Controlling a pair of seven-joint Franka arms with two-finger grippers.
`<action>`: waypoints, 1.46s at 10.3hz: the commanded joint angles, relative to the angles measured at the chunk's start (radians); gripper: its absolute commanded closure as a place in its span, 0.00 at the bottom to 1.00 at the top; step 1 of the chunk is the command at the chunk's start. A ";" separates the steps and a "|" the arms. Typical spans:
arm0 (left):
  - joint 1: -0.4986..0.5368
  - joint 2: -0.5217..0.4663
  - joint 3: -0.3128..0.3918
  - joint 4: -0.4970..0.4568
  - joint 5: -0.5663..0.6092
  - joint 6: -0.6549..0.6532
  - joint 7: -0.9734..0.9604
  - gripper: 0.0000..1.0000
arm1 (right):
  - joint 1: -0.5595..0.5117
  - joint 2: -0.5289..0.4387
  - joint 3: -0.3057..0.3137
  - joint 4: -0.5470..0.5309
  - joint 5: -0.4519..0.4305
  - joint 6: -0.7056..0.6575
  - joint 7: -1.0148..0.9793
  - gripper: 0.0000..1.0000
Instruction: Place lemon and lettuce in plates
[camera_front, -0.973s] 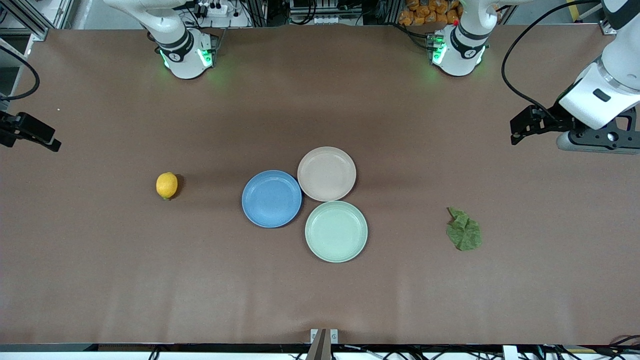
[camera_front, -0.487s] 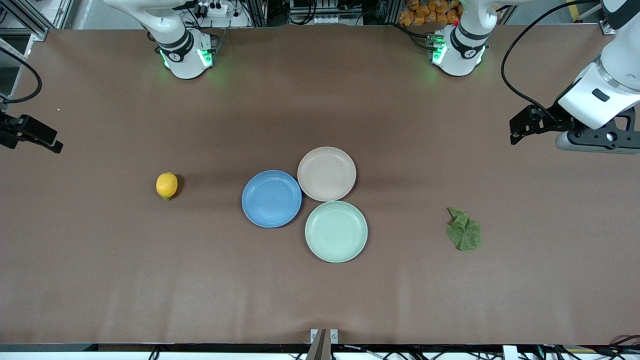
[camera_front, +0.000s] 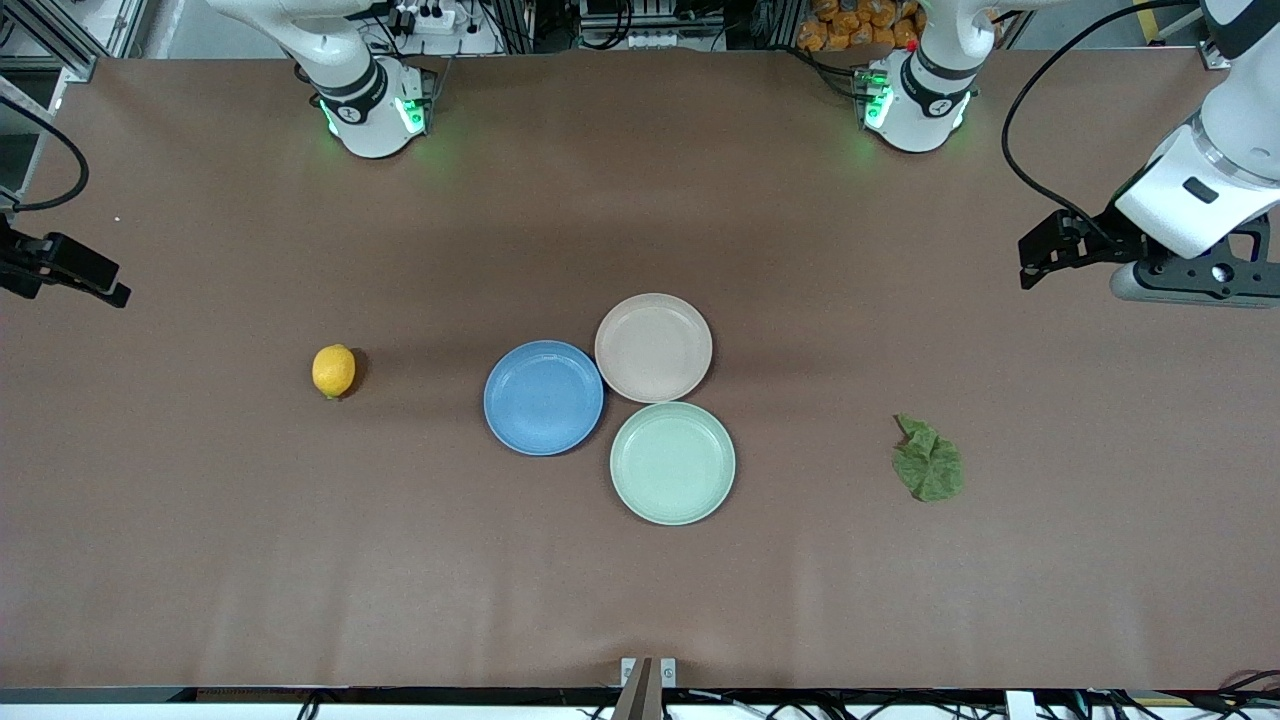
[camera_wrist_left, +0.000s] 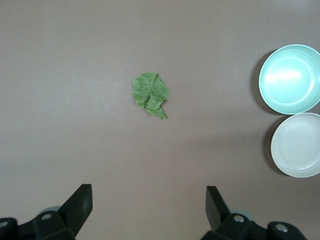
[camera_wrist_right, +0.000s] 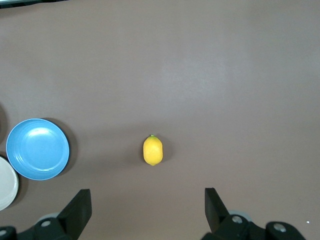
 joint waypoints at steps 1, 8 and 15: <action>-0.002 -0.007 0.000 0.003 -0.011 -0.013 -0.013 0.00 | -0.011 -0.001 0.006 0.000 -0.001 -0.003 0.005 0.00; 0.045 0.092 0.023 0.003 -0.011 -0.002 0.002 0.00 | -0.006 0.124 0.007 0.000 0.013 -0.006 0.012 0.00; 0.039 0.362 0.012 -0.006 -0.012 0.310 0.007 0.00 | -0.018 0.163 0.009 -0.300 0.042 0.293 0.002 0.00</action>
